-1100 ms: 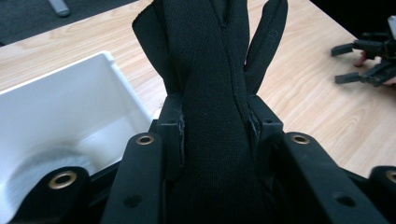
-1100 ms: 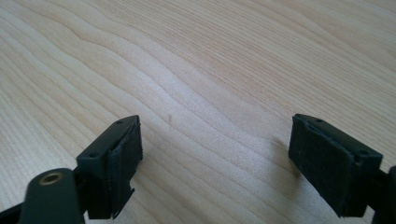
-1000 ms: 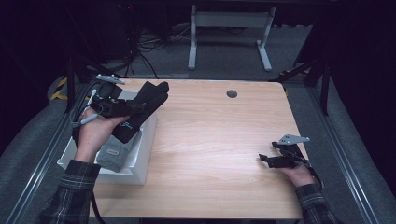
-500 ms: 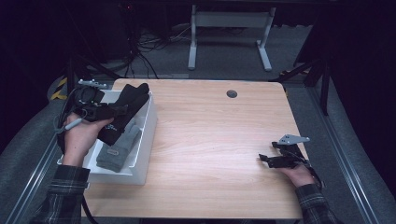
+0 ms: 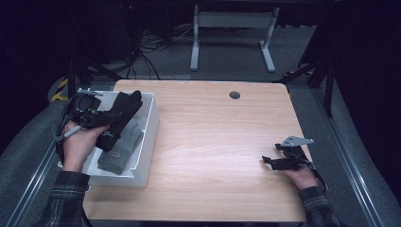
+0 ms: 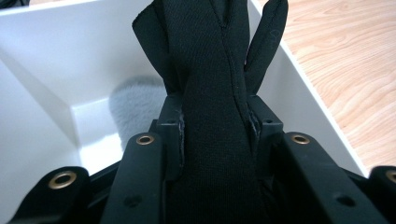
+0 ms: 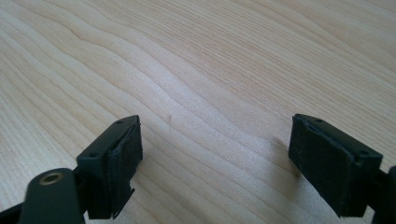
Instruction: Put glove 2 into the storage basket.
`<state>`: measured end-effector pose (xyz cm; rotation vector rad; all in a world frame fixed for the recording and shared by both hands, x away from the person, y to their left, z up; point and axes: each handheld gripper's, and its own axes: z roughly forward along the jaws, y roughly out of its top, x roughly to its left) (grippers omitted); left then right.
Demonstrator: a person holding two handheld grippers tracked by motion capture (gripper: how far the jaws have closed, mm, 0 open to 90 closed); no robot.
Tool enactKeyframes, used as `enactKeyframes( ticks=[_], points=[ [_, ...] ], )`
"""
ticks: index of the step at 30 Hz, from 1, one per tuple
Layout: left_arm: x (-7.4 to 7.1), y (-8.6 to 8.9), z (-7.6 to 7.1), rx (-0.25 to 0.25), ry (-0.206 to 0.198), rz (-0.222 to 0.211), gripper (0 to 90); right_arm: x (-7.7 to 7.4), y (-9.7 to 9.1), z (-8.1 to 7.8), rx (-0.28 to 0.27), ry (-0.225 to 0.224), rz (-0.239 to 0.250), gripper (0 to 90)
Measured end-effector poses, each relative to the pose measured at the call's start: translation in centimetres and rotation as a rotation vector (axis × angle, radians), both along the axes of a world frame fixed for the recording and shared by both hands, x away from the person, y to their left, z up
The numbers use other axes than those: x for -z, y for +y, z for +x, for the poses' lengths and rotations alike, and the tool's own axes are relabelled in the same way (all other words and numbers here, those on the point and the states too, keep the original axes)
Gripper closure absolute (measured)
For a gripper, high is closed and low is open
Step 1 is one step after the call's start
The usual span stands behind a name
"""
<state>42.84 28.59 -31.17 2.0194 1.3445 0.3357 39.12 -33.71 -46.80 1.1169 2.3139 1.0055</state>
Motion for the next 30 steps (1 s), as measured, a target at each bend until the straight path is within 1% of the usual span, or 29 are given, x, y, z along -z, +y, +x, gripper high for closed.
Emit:
enactKeyframes(
  ticks=[2, 5, 6, 11, 16, 18, 19, 21, 23, 25, 27, 30],
  points=[
    [0.6, 0.1, 0.1, -0.007, 0.008, 0.004, 65.3, 0.0, 0.0, 0.0, 0.000, 0.000, 0.000, 17.9],
    [1.8, 0.3, 0.5, -0.019, 0.022, -0.004, 65.3, 0.0, 0.0, 0.0, 0.000, 0.000, 0.000, 17.9],
    [1.8, 0.3, 0.5, -0.019, 0.022, -0.004, 65.3, 0.0, 0.0, 0.0, 0.000, 0.000, 0.000, 17.9],
    [2.9, 0.6, 0.9, -0.040, 0.039, -0.003, 65.2, 0.0, 0.0, 0.0, 0.001, 0.000, 0.000, 17.9],
    [4.3, 0.8, 1.3, -0.052, 0.069, -0.006, 65.0, 0.0, 0.0, 0.0, 0.000, 0.000, 0.000, 17.9],
    [4.8, 0.9, 1.4, -0.056, 0.075, -0.008, 64.8, 0.0, 0.0, 0.0, 0.001, 0.000, 0.000, 17.9],
    [5.2, 0.9, 1.5, -0.059, 0.081, -0.009, 64.6, 0.0, 0.0, 0.0, 0.000, 0.000, 0.000, 17.9],
    [5.9, 0.8, 1.7, -0.061, 0.097, -0.003, 63.9, 0.0, 0.0, 0.0, 0.000, 0.000, 0.000, 17.9],
    [6.4, 0.7, 1.8, -0.069, 0.100, 0.010, 63.1, 0.0, 0.0, 0.0, 0.001, 0.000, 0.000, 17.9],
    [6.8, 0.8, 1.9, -0.075, 0.104, 0.008, 61.7, 0.0, 0.0, 0.0, 0.000, 0.000, 0.000, 17.9],
    [7.2, 0.9, 2.0, -0.076, 0.103, 0.018, 60.0, 0.0, 0.0, 0.0, 0.000, 0.000, 0.000, 17.9],
    [7.7, 0.9, 2.1, -0.081, 0.114, 0.031, 55.6, 0.0, 0.0, 0.0, 0.000, 0.000, 0.000, 17.9]
  ],
)
